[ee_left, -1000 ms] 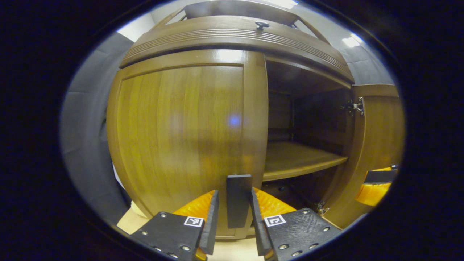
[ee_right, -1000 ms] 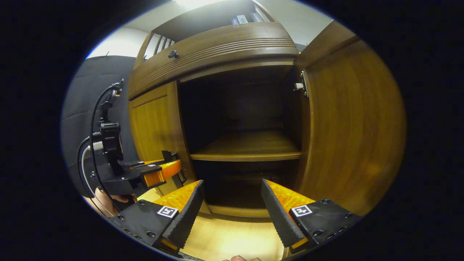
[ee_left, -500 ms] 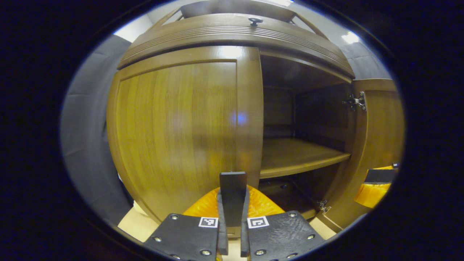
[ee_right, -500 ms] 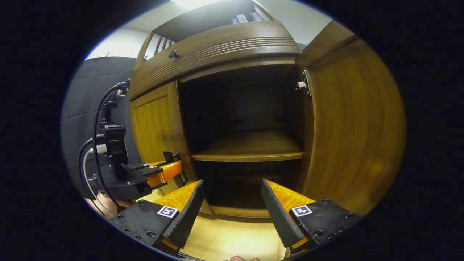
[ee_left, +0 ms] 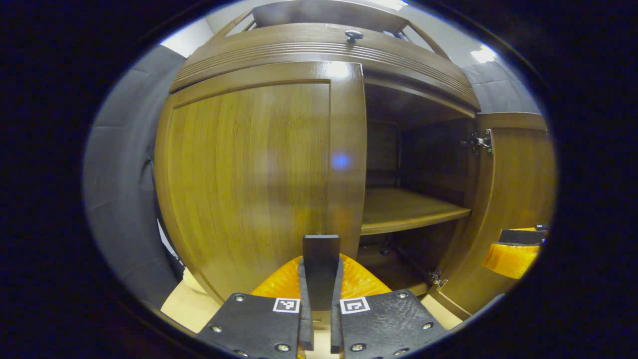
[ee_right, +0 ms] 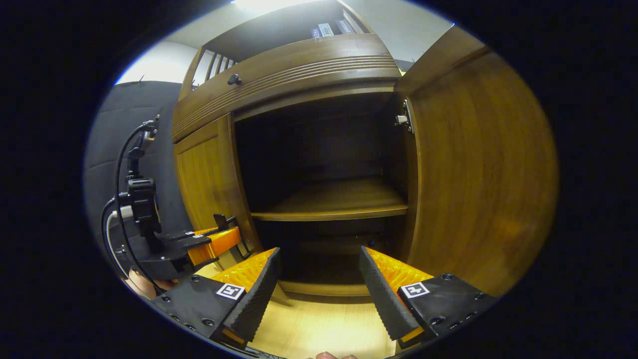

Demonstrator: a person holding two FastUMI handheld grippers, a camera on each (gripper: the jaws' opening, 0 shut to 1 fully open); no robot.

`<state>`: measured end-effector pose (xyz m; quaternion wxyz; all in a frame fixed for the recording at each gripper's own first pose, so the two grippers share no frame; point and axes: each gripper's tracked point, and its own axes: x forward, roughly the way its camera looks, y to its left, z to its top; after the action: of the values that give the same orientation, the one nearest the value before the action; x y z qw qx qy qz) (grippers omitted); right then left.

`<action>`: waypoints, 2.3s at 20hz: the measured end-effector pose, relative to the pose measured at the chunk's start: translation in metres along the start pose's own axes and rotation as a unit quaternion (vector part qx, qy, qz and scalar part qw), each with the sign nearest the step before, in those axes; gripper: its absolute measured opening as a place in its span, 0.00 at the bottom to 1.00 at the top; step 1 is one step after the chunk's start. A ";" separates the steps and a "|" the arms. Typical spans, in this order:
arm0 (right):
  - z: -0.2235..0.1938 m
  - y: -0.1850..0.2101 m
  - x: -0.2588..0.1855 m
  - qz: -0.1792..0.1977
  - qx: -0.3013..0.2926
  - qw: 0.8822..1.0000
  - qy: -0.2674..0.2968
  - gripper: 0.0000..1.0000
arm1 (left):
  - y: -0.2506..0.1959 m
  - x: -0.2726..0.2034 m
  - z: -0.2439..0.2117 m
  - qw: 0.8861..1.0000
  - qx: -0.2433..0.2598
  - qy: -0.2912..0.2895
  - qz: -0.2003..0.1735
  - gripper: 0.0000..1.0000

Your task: Open the right door of the double-door shoe cabinet with the right hand, and open the left door with the left hand.

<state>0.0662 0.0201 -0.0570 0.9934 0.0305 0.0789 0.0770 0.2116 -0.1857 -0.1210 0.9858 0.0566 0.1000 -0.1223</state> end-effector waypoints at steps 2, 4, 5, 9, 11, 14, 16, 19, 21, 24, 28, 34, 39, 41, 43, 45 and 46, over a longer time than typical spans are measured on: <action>0.000 0.003 -0.005 -0.003 0.002 1.000 -0.001 0.93 | 0.002 -0.011 -0.003 1.000 -0.001 0.002 -0.002 0.16; 0.000 0.008 -0.010 -0.003 0.002 1.000 -0.004 0.93 | 0.004 -0.023 -0.004 1.000 -0.002 0.003 -0.003 0.16; -0.001 0.011 -0.013 -0.004 0.000 1.000 -0.005 0.93 | 0.007 -0.031 -0.006 1.000 -0.001 0.002 -0.002 0.16; -0.002 0.024 -0.029 -0.005 -0.008 1.000 -0.011 0.93 | 0.017 -0.060 -0.011 1.000 0.000 -0.001 0.001 0.16; -0.003 0.028 -0.037 -0.010 -0.014 1.000 -0.015 0.93 | 0.023 -0.073 -0.012 1.000 0.002 -0.003 0.001 0.16; -0.006 0.034 -0.048 -0.017 -0.021 0.999 -0.019 0.93 | 0.034 -0.093 -0.015 1.000 -0.003 -0.007 0.000 0.16; -0.007 0.038 -0.059 -0.021 -0.023 0.999 -0.027 0.93 | 0.041 -0.104 -0.017 1.000 -0.003 -0.011 0.006 0.16; -0.009 0.044 -0.067 -0.026 -0.020 0.999 -0.030 0.92 | 0.055 -0.124 -0.018 1.000 -0.002 -0.019 0.013 0.16; -0.005 0.050 -0.071 -0.025 -0.012 0.999 -0.038 0.92 | 0.065 -0.137 -0.021 1.000 -0.008 -0.020 0.020 0.13; -0.001 0.056 -0.079 -0.026 -0.014 0.998 -0.047 0.93 | 0.085 -0.152 -0.022 0.999 -0.020 -0.025 0.021 0.15; -0.006 0.064 -0.082 -0.022 -0.013 0.999 -0.043 0.93 | 0.102 -0.168 -0.020 0.999 -0.018 -0.037 0.017 0.13; -0.006 0.073 -0.087 -0.020 -0.014 0.999 -0.045 0.93 | 0.129 -0.186 -0.021 0.999 -0.011 -0.042 0.016 0.14; -0.006 0.072 -0.087 -0.025 -0.012 0.999 -0.044 0.92 | 0.177 -0.198 -0.023 0.998 -0.022 -0.042 0.045 0.14; -0.007 0.071 -0.087 -0.028 -0.012 0.999 -0.044 0.92 | 0.210 -0.207 -0.022 0.996 -0.015 -0.051 0.066 0.13; -0.006 0.071 -0.086 -0.030 -0.013 0.999 -0.043 0.92 | 0.234 -0.211 -0.019 0.996 -0.017 -0.060 0.061 0.10; -0.006 0.070 -0.085 -0.031 -0.014 0.999 -0.042 0.92 | 0.257 -0.215 -0.022 0.996 -0.012 -0.064 0.055 0.12; -0.006 0.070 -0.084 -0.032 -0.014 0.999 -0.042 0.92 | 0.267 -0.216 -0.021 0.997 -0.011 -0.064 0.051 0.13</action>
<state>-0.0273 0.0764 -0.0445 0.9981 0.0173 0.0374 0.0451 0.0703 0.1245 -0.0728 0.9957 0.0423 0.0348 -0.0745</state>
